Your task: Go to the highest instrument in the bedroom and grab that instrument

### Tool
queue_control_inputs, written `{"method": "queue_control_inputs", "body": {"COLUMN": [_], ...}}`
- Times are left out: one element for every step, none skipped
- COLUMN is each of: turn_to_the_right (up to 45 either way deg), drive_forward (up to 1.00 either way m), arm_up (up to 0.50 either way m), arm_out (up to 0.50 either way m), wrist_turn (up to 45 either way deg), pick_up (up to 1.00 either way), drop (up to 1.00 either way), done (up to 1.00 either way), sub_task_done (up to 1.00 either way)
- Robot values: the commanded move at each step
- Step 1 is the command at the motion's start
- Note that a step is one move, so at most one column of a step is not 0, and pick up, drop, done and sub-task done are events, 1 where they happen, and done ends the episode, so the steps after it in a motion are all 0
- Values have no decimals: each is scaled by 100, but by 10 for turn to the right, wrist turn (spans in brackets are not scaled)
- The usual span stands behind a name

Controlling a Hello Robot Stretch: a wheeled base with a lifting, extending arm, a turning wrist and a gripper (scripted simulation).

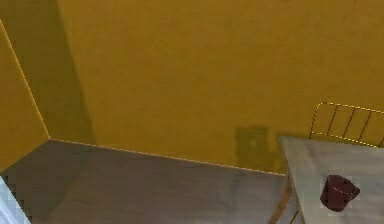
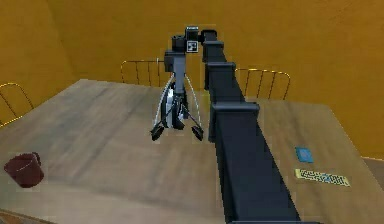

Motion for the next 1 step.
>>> {"method": "queue_control_inputs", "body": {"turn_to_the_right": [0], "drive_forward": [0], "arm_up": [0], "arm_out": [0], "wrist_turn": [450], "pick_up": [0], "drop": [0], "done": [0], "sub_task_done": [0]}}
